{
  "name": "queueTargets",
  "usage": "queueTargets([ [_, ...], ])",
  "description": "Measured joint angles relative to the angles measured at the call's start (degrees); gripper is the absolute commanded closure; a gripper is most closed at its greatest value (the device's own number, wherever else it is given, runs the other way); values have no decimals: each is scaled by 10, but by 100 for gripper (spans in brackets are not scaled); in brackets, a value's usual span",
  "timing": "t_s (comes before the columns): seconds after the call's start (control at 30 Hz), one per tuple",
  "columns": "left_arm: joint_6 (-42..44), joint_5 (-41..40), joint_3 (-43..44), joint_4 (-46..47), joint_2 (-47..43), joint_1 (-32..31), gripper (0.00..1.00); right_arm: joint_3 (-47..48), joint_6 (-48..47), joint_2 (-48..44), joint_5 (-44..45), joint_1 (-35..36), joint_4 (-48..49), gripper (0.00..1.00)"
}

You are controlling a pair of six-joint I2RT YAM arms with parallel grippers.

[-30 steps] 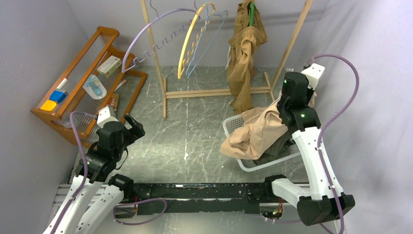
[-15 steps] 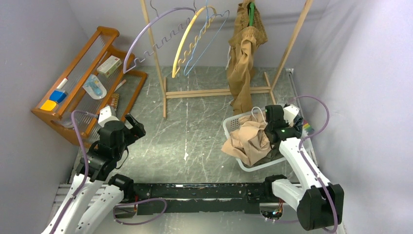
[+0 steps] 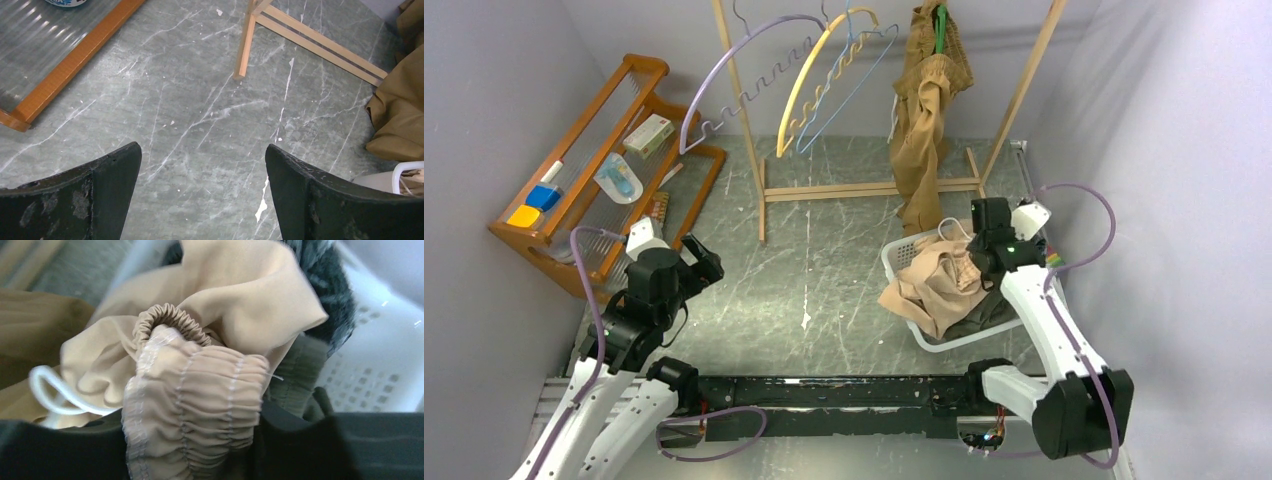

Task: Remove the shorts from the hanger
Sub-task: Place the shorts in the basket.

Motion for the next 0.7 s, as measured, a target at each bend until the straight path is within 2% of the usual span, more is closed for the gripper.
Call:
queueTargets([
  [0.03, 1, 2, 0, 0, -1, 0, 2, 17, -5, -12, -1, 0, -13, 28],
  [0.07, 2, 3, 0, 0, -2, 0, 2, 36, -11, -24, -2, 0, -23, 20],
  [0.27, 8, 10, 0, 5, -5, 0, 2, 126, -52, -85, -39, 0, -58, 15],
  [0.33, 10, 13, 0, 6, -6, 0, 2, 140, -54, -93, -54, 0, -76, 15],
  [0.47, 14, 20, 0, 9, -10, 0, 2, 154, -64, -108, -103, 0, -107, 23],
  [0.5, 15, 22, 0, 10, -12, 0, 2, 153, -72, -119, -133, -1, -108, 25],
  [0.6, 17, 27, 0, 12, -15, 0, 2, 143, -88, -151, -236, -1, -89, 38],
  [0.7, 21, 32, 0, 13, -15, 0, 2, 100, -89, -170, -349, 2, -50, 40],
])
